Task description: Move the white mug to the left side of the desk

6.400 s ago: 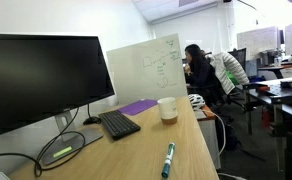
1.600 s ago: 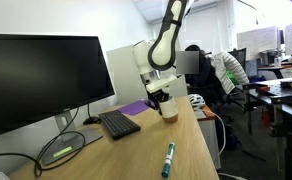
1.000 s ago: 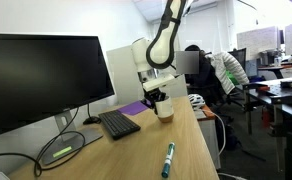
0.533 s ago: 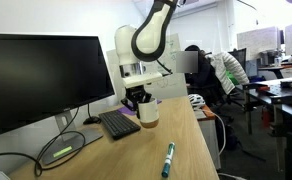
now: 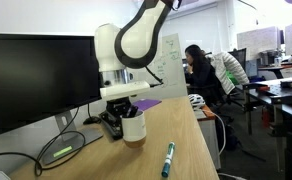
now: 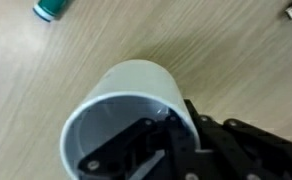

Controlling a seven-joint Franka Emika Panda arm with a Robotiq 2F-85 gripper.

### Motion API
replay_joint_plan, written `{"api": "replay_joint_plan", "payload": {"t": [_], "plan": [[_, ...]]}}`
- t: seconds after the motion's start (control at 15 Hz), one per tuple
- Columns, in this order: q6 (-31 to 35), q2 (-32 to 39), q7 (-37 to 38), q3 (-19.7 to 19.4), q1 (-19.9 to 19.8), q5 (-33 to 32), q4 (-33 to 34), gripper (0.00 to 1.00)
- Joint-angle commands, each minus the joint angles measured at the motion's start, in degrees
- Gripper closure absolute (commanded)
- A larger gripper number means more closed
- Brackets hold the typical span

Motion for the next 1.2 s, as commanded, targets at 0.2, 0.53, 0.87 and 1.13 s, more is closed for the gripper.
{"api": "replay_joint_plan", "payload": {"t": [0.2,0.53,0.87,1.13], "plan": [[-8.0,7.0,5.4,-1.1,0.5,0.7,10.5,0.98],[-7.4,6.2,5.0,-0.8,0.3,0.1,9.9,0.51],[-8.4,0.9,3.9,-0.8,-0.5,0.3,7.0,0.14],[-8.2,-5.2,-1.5,2.6,-3.9,2.2,4.0,0.0]]}}
